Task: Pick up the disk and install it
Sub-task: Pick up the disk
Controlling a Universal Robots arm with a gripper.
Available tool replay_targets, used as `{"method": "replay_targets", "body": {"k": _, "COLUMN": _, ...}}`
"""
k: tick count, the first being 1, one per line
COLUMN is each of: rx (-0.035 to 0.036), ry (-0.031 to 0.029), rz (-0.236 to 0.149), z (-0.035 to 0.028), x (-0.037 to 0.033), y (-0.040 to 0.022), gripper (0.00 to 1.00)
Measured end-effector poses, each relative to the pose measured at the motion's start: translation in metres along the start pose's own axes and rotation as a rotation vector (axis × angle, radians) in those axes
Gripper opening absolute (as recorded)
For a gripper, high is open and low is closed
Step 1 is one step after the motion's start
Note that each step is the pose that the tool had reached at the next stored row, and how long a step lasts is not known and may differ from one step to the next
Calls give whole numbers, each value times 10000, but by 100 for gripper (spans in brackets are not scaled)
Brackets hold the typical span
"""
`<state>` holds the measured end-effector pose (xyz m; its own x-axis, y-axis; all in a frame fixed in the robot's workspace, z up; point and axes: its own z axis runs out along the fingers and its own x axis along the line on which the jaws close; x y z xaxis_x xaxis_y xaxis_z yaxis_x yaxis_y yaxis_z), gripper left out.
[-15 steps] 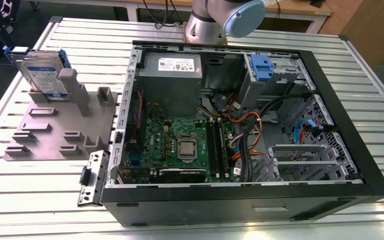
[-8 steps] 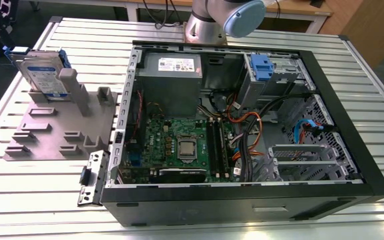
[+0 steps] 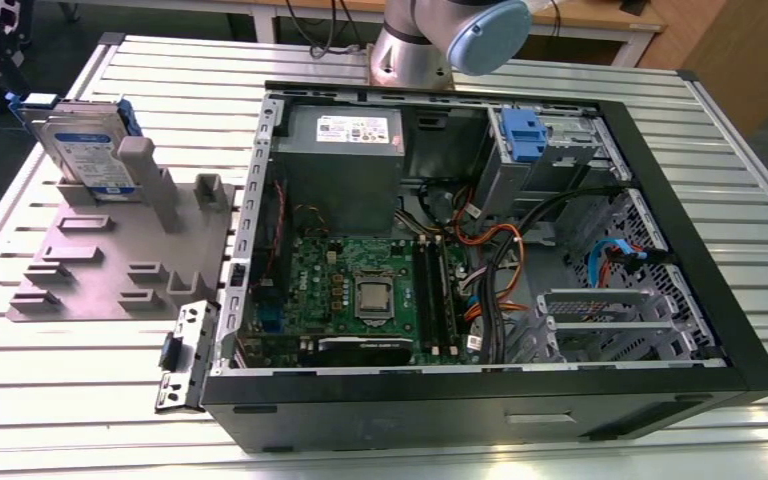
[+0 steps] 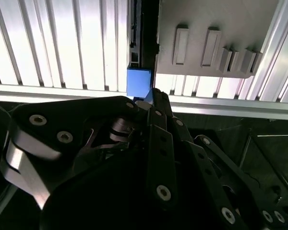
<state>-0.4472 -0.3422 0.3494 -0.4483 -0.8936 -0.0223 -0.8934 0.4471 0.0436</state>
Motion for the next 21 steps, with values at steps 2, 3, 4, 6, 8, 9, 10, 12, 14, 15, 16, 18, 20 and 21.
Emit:
{"method": "replay_targets", "body": {"k": 2, "rx": 2, "ry": -10, "rz": -18, "z": 5, "x": 0, "y": 0, "gripper": 11}}
{"method": "replay_targets", "body": {"k": 3, "rx": 3, "ry": -27, "rz": -19, "z": 9, "x": 0, "y": 1, "gripper": 11}}
{"method": "replay_targets", "body": {"k": 4, "rx": 4, "ry": -31, "rz": -24, "z": 11, "x": 0, "y": 1, "gripper": 11}}
{"method": "replay_targets", "body": {"k": 6, "rx": 6, "ry": -35, "rz": -48, "z": 14, "x": -3, "y": 1, "gripper": 11}}
{"method": "replay_targets", "body": {"k": 8, "rx": 3, "ry": -32, "rz": -72, "z": 16, "x": -16, "y": 8, "gripper": 11}}
{"method": "replay_targets", "body": {"k": 9, "rx": 4, "ry": -32, "rz": -82, "z": 16, "x": -23, "y": 11, "gripper": 11}}
{"method": "replay_targets", "body": {"k": 10, "rx": 4, "ry": -32, "rz": -90, "z": 18, "x": -30, "y": 14, "gripper": 11}}
{"method": "replay_targets", "body": {"k": 12, "rx": 4, "ry": -31, "rz": -94, "z": 18, "x": -31, "y": 14, "gripper": 11}}
{"method": "replay_targets", "body": {"k": 14, "rx": 3, "ry": -31, "rz": -94, "z": 18, "x": -32, "y": 15, "gripper": 11}}
{"method": "replay_targets", "body": {"k": 15, "rx": 3, "ry": -31, "rz": -95, "z": 18, "x": -33, "y": 15, "gripper": 11}}
{"method": "replay_targets", "body": {"k": 16, "rx": 4, "ry": -31, "rz": -95, "z": 18, "x": -33, "y": 15, "gripper": 11}}
{"method": "replay_targets", "body": {"k": 18, "rx": 3, "ry": -31, "rz": -95, "z": 18, "x": -33, "y": 15, "gripper": 11}}
{"method": "replay_targets", "body": {"k": 20, "rx": 3, "ry": -31, "rz": -95, "z": 18, "x": -33, "y": 15, "gripper": 11}}
{"method": "replay_targets", "body": {"k": 21, "rx": 3, "ry": -31, "rz": -96, "z": 18, "x": -33, "y": 15, "gripper": 11}}
